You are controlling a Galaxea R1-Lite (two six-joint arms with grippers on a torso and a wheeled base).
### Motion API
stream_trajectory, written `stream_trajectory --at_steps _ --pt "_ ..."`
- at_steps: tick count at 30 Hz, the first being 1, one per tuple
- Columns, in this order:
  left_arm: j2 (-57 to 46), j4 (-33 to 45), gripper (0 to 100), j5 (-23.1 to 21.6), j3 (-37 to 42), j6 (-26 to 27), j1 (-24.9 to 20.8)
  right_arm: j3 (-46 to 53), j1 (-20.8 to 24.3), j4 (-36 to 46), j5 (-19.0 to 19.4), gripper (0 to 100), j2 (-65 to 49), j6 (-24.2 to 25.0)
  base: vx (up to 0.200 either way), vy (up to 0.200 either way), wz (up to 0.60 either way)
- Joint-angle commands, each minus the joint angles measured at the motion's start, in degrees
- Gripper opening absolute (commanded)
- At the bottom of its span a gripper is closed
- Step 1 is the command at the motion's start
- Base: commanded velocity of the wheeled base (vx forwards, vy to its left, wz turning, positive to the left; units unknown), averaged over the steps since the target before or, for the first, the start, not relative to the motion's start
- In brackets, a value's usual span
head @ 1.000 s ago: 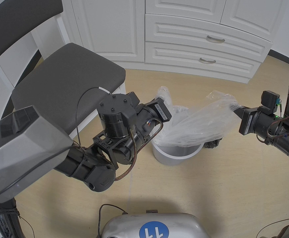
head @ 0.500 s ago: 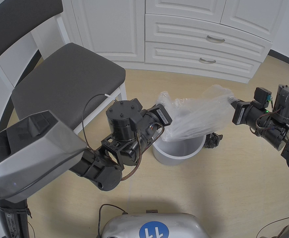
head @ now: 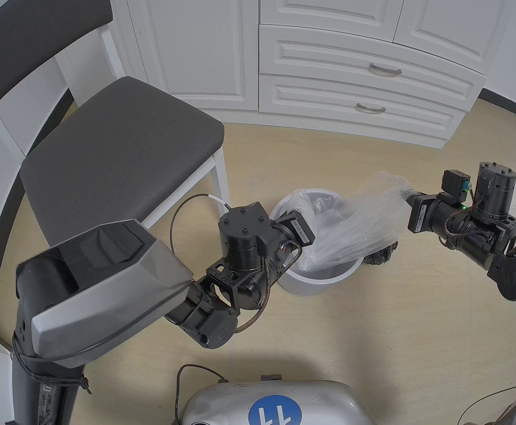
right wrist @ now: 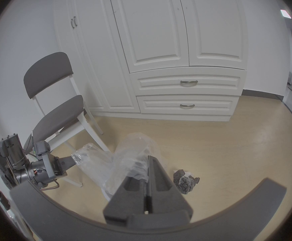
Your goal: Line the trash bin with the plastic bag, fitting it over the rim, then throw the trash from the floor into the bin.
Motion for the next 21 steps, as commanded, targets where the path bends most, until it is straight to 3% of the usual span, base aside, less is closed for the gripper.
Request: stream_trajectory --at_steps 1,21 --pt "3.40 0.08 0 0.12 -2.08 -0.09 0.07 -0.47 -1.70 -0.02 0.93 0 2.40 -0.07 0.000 0.000 0.00" --pt "11.13 2.62 0 0.04 -8.05 -3.08 4.64 -2.06 -3.37 -5.73 1.99 0 11.37 -1.12 0.000 0.000 0.00"
